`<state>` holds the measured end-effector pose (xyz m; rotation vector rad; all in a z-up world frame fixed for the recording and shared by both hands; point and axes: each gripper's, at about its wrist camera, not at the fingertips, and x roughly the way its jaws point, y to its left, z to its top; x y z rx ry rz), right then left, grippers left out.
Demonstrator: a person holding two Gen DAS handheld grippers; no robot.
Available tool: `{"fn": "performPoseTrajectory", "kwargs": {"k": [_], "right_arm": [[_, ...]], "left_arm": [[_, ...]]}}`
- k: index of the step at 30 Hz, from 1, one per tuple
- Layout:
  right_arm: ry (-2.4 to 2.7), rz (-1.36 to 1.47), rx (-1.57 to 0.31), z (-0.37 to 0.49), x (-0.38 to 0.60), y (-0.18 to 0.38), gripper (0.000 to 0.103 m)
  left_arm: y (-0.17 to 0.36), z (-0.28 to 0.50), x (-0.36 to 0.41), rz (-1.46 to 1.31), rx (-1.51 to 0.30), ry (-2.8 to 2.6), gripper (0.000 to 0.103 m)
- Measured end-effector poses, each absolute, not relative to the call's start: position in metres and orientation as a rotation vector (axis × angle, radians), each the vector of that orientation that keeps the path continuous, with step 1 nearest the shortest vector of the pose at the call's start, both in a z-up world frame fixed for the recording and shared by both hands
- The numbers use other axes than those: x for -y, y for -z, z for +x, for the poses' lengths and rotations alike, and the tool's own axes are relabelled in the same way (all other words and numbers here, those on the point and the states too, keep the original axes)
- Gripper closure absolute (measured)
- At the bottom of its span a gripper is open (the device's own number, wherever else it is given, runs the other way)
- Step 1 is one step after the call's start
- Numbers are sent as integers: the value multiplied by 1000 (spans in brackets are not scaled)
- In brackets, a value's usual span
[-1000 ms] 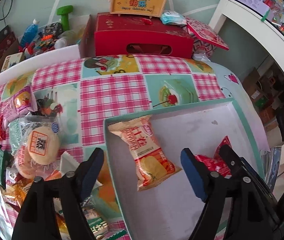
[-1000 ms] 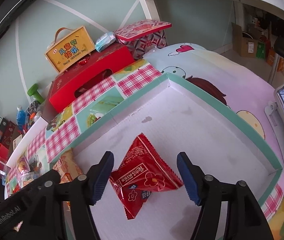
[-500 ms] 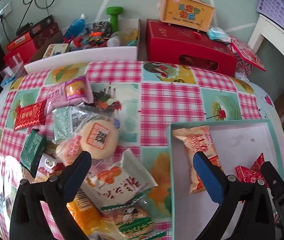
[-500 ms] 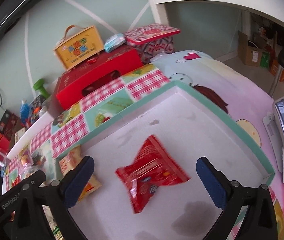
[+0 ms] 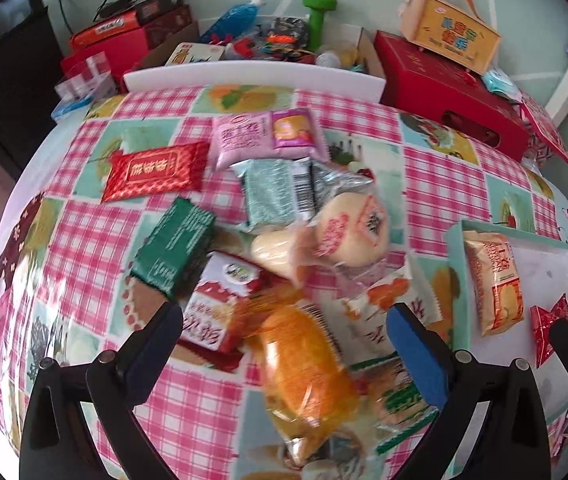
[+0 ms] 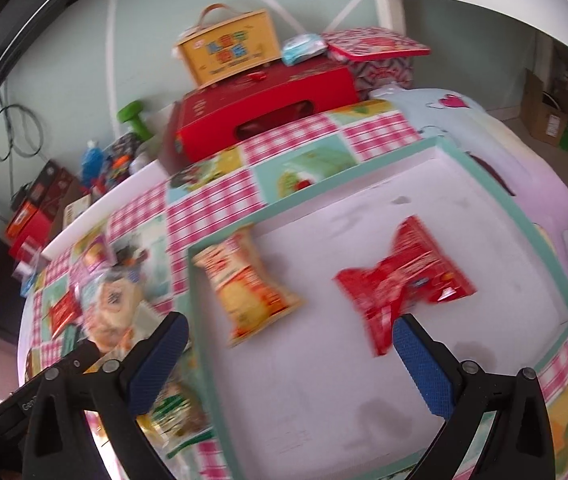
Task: Organize snacks
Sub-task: 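Move both tools back over the snack pile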
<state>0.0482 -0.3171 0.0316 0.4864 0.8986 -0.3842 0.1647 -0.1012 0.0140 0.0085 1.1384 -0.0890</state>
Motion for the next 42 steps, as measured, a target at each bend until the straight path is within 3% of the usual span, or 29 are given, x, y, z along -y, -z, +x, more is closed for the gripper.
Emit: {"fn": "performPoseTrajectory", "kwargs": {"k": [21, 29, 38, 42], "right_arm": [[203, 390, -1021, 56, 218, -5, 0], [164, 354, -1031, 62, 207, -1, 24], [150, 334, -1080, 69, 203, 13, 25], [144, 329, -1091, 70, 203, 15, 25]], "left_arm": [[-4, 139, 23, -178, -1173, 92, 2], [-6, 140, 35, -218, -1192, 178, 2], [2, 146, 61, -189, -1217, 226, 2], [8, 147, 69, -186, -1235, 249, 12]]}}
